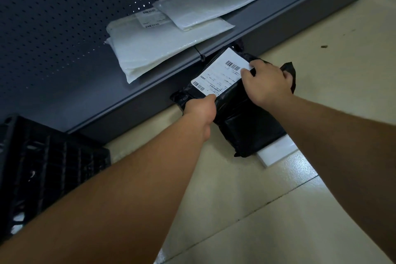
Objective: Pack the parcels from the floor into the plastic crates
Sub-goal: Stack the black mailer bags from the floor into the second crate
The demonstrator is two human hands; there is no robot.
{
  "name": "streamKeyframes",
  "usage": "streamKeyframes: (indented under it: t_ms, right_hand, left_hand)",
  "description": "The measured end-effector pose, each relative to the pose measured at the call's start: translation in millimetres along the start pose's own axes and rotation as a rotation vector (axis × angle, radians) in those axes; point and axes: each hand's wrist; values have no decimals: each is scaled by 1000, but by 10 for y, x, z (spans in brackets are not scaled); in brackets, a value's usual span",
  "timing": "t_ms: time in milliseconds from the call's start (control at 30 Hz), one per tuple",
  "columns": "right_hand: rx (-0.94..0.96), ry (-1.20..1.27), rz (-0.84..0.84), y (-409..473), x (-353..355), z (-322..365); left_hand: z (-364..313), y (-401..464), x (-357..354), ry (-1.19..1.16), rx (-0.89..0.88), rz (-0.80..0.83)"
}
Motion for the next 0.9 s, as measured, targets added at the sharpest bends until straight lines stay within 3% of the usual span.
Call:
streamKeyframes:
  t_ms: [267, 533, 667, 900]
  right_hand:
    - [29, 87, -88, -95, 106, 126]
    - [149, -132, -145, -311, 96, 494]
    - [204, 72, -15, -474, 95, 841]
    - [126, 414, 113, -761, 20, 1395]
  left_hand:
    - [-122, -148, 273, -95, -104, 20]
    - [-263, -431, 874, -122, -205, 69]
    - [-328, -599, 1230, -159, -251, 73]
    - [-396, -869, 1799, -250, -266, 84]
Point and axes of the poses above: each hand's wrist, its own y-axis towards the middle knuckle, its own x-axis out of the back of the hand, z = x × y, and after that the axes turned 10 degrees about z, right-handed
